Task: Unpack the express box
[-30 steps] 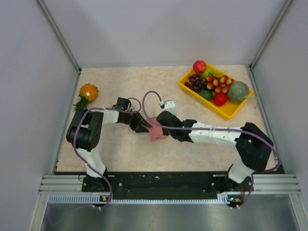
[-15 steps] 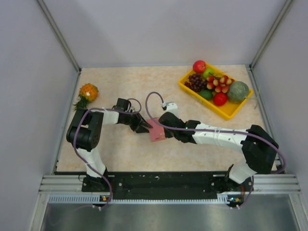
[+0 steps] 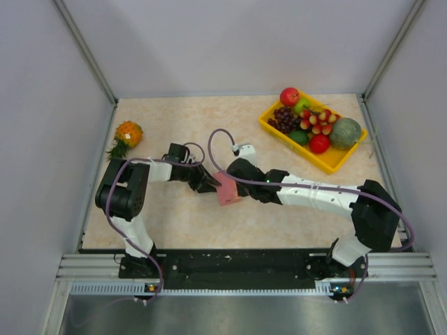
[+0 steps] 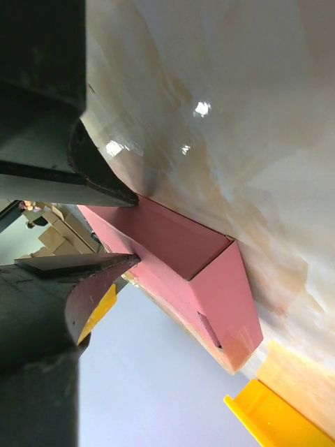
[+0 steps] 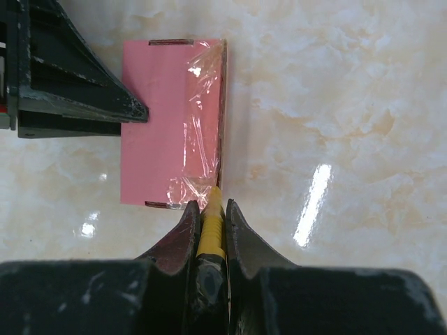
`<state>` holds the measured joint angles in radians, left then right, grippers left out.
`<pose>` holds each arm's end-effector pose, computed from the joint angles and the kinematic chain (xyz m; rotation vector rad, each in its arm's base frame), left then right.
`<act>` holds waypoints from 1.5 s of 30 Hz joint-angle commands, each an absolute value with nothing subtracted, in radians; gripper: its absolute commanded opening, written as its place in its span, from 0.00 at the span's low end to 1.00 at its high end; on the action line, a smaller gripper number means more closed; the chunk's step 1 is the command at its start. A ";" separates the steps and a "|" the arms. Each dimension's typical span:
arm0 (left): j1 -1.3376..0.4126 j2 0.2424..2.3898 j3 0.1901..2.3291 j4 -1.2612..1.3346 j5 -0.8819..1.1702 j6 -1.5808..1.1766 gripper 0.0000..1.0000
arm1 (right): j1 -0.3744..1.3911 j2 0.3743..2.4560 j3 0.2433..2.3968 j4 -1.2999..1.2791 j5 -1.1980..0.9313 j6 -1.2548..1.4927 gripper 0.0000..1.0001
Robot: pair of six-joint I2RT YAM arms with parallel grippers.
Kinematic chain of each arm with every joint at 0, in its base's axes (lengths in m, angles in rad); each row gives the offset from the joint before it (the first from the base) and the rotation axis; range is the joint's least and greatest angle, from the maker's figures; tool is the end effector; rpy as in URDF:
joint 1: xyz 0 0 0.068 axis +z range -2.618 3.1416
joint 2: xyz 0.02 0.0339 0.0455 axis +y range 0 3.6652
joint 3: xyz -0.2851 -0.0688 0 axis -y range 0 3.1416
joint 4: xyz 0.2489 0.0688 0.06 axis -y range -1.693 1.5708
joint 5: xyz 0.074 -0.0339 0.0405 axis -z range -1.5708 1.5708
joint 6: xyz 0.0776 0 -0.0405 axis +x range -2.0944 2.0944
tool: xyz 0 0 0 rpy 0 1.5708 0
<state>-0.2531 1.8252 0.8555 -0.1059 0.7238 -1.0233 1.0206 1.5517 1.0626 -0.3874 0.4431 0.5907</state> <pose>0.3209 -0.1361 0.1018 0.8070 -2.7072 1.2785 0.2138 0.2849 0.2238 -0.3133 2.3305 0.2460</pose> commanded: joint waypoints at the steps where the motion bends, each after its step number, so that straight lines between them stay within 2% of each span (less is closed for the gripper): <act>1: -0.252 1.842 0.831 -0.172 0.525 -0.971 0.26 | 1.052 1.569 1.204 -0.356 0.500 0.588 0.00; 11: -0.262 1.839 0.882 -0.222 0.514 -0.919 0.44 | 1.049 1.554 1.247 -0.331 0.584 0.519 0.00; 14: -0.264 1.833 0.897 -0.232 0.528 -0.907 0.46 | 1.051 1.546 1.253 -0.324 0.609 0.508 0.00; 21: -0.264 1.660 0.887 -0.262 0.519 -0.806 0.56 | 0.954 1.591 1.267 -0.293 0.577 0.483 0.00; 23: -0.264 1.612 0.868 -0.279 0.515 -0.779 0.53 | 0.914 1.609 1.250 -0.197 0.505 0.474 0.00; 26: -0.271 1.533 0.828 -0.322 0.514 -0.743 0.35 | 0.841 1.658 1.229 -0.082 0.404 0.485 0.00; 31: -0.279 1.557 0.781 -0.374 0.718 -0.704 0.15 | 0.788 1.790 1.298 -0.014 0.315 0.471 0.00; 40: -0.357 1.594 0.839 -0.492 0.787 -0.696 0.13 | 0.770 1.914 1.396 0.029 0.238 0.451 0.00; 45: -0.426 1.609 0.805 -0.404 0.810 -0.831 0.15 | 0.769 1.933 1.402 0.020 0.216 0.462 0.00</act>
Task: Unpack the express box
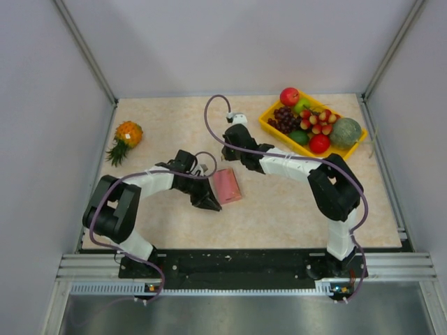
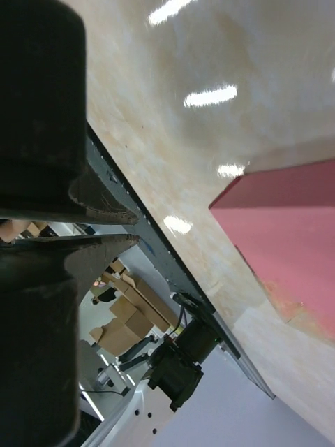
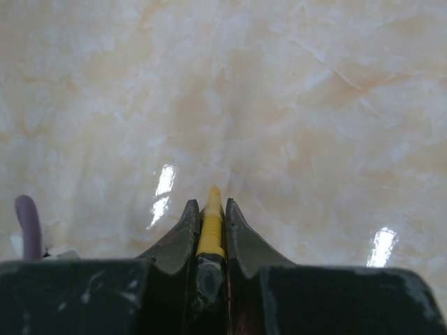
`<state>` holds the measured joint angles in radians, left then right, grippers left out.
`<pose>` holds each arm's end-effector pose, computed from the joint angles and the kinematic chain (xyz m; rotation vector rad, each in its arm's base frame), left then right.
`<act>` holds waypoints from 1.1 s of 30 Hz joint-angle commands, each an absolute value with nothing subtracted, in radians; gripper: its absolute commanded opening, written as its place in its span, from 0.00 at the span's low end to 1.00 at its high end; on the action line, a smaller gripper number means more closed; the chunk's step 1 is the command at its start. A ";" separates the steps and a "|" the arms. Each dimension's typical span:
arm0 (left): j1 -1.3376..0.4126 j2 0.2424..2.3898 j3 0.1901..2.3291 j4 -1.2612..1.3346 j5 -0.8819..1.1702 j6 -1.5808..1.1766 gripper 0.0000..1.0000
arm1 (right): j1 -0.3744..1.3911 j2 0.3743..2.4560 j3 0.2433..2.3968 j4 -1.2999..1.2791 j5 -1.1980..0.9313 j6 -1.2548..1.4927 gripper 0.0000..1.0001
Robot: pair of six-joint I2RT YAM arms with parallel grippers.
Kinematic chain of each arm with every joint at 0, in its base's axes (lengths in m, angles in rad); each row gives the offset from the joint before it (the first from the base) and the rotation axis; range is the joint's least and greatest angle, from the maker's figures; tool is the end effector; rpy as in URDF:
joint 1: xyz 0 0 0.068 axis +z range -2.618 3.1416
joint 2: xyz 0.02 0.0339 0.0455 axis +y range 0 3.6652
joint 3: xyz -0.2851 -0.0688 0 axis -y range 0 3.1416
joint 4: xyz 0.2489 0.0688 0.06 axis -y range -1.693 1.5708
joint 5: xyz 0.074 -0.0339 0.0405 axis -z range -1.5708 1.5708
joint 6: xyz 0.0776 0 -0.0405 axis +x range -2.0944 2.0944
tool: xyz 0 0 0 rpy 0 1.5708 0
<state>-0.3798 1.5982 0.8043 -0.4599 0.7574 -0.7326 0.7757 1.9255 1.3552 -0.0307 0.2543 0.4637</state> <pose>0.2456 -0.1554 0.1392 0.3119 -2.7516 1.1671 0.3591 0.3249 0.2127 -0.1935 2.1745 0.4398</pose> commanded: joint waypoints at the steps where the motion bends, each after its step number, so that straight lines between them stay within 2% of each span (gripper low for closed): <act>1: -0.434 1.615 0.796 -0.373 0.816 -0.865 0.13 | 0.767 1.928 1.398 0.011 0.216 0.462 0.00; 6: -0.486 1.592 0.732 -0.195 0.767 -1.123 0.12 | 0.765 1.891 1.368 0.002 0.245 0.448 0.00; 14: -0.518 1.562 0.772 -0.273 0.552 -1.193 0.08 | 0.764 1.884 1.344 -0.040 0.241 0.445 0.00; 23: -0.529 1.698 0.887 -0.287 0.469 -1.152 0.04 | 0.765 1.856 1.302 -0.054 0.233 0.443 0.00; 33: -0.522 1.712 0.923 -0.363 0.356 -1.088 0.03 | 0.761 1.761 1.235 -0.094 0.229 0.472 0.00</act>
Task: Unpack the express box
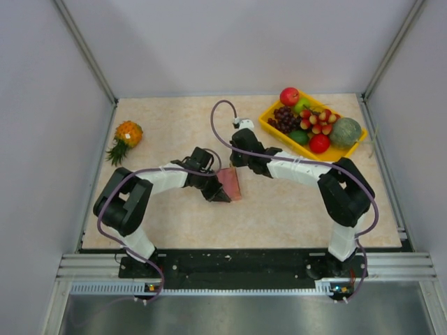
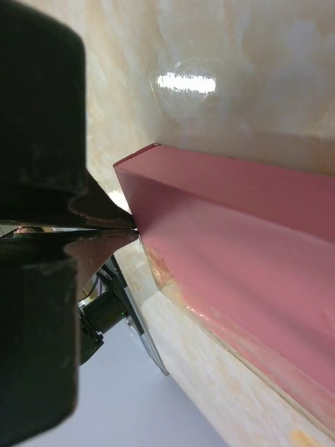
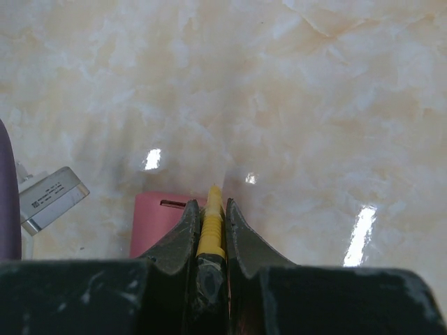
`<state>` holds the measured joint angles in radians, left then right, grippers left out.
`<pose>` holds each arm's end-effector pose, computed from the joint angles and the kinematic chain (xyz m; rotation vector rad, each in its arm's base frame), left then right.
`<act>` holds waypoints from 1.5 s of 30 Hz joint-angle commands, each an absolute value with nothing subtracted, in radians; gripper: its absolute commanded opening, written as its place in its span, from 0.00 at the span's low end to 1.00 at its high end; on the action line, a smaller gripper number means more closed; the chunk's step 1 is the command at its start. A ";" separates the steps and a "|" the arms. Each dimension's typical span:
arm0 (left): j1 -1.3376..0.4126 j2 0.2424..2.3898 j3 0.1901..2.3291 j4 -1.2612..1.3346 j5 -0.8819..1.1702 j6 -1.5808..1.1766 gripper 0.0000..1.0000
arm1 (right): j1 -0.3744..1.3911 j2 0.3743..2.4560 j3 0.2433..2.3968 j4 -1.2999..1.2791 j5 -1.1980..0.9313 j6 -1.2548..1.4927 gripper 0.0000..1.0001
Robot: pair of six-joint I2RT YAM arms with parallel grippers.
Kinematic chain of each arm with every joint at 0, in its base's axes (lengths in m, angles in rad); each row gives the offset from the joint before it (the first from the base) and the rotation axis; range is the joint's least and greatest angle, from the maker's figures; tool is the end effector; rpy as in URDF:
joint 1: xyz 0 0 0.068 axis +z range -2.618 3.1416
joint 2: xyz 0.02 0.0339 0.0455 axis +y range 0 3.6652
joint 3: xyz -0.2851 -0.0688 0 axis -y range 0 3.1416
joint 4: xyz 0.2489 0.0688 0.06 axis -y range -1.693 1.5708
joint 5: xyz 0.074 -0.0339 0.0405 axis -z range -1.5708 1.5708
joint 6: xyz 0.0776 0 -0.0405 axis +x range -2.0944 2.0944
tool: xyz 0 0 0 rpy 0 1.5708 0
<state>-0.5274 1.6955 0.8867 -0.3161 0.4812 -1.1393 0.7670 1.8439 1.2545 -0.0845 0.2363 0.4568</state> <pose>0.2691 -0.1983 0.1289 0.7257 -2.8376 0.9732 0.3394 0.3019 0.2063 -0.2206 2.2425 0.4032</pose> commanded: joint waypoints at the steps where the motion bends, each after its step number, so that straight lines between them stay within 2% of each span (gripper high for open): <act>1: -0.519 1.712 0.928 -0.376 0.345 -1.075 0.03 | 0.761 1.747 1.229 -0.097 0.226 0.474 0.00; 19: -0.394 1.663 0.896 -0.377 0.249 -0.985 0.03 | 0.761 1.563 1.031 -0.224 0.236 0.546 0.00; 26: -0.364 1.744 1.000 -0.336 0.253 -0.870 0.03 | 0.785 1.474 0.960 -0.258 0.158 0.575 0.00; 35: -0.337 1.864 1.107 -0.185 0.422 -0.804 0.03 | 0.882 1.416 0.910 -0.259 0.149 0.592 0.00; 40: -0.330 1.916 1.186 -0.218 0.476 -0.740 0.04 | 0.922 1.428 0.936 -0.270 0.184 0.603 0.00; 43: -0.298 1.882 1.171 -0.239 0.454 -0.735 0.07 | 0.925 1.407 0.951 -0.320 0.193 0.620 0.00; 45: -0.278 1.853 1.178 -0.299 0.385 -0.732 0.14 | 0.939 1.370 0.956 -0.331 0.143 0.580 0.00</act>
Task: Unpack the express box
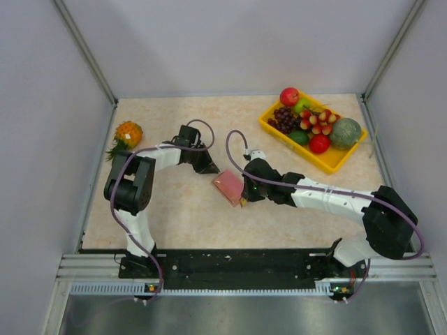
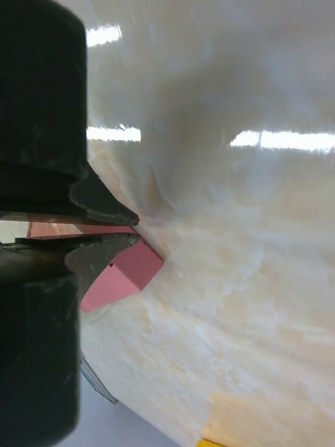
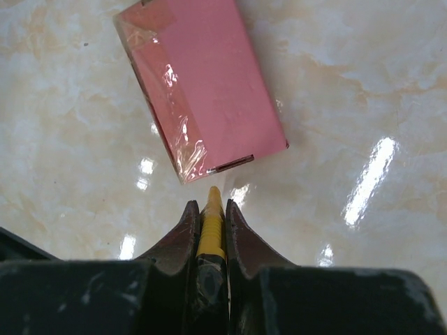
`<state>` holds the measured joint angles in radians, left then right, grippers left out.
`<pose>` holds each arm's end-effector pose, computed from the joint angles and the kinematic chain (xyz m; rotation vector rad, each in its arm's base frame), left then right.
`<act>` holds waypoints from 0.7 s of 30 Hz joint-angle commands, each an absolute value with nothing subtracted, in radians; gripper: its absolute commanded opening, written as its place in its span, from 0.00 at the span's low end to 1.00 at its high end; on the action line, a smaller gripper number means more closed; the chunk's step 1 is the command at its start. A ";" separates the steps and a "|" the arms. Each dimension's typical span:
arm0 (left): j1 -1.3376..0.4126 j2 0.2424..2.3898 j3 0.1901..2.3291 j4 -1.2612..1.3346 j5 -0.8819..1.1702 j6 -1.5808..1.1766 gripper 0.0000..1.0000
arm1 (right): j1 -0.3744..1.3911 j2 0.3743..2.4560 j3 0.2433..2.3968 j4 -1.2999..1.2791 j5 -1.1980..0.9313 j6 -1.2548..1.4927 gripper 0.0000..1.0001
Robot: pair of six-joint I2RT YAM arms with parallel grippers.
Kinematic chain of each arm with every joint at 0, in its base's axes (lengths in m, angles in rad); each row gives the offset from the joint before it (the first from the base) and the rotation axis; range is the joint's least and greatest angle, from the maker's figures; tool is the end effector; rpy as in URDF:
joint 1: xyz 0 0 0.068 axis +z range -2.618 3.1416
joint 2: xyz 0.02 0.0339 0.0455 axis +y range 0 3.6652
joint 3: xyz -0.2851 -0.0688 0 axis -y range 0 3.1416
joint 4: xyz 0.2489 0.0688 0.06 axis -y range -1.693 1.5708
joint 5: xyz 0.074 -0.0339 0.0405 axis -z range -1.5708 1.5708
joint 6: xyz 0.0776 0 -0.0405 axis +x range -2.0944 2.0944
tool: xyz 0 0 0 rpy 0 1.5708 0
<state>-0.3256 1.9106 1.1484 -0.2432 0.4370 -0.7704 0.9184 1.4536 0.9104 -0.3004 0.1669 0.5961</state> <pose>0.3816 -0.1635 0.1320 -0.4309 2.7047 -0.9316 0.2111 0.2550 0.2069 -0.3173 2.4395 0.4932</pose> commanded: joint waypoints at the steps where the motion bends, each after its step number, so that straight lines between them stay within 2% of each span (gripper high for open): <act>1: -0.255 1.852 1.212 -0.410 0.356 -0.733 0.24 | 0.943 1.329 0.950 -0.330 0.117 0.563 0.00; 3: -0.235 1.836 1.239 -0.477 0.327 -0.715 0.27 | 0.953 1.293 0.950 -0.327 0.062 0.511 0.00; 6: -0.227 1.789 1.241 -0.537 0.327 -0.674 0.43 | 0.953 1.241 0.950 -0.301 0.058 0.466 0.00; 9: -0.230 1.741 1.183 -0.506 0.429 -0.673 0.56 | 0.953 1.239 0.951 -0.241 0.100 0.439 0.00; 15: -0.279 1.703 1.054 -0.401 0.537 -0.683 0.63 | 0.953 1.354 0.976 -0.132 0.153 0.436 0.00; 21: -0.318 1.747 1.032 -0.337 0.551 -0.669 0.65 | 0.954 1.434 0.956 -0.015 0.132 0.382 0.00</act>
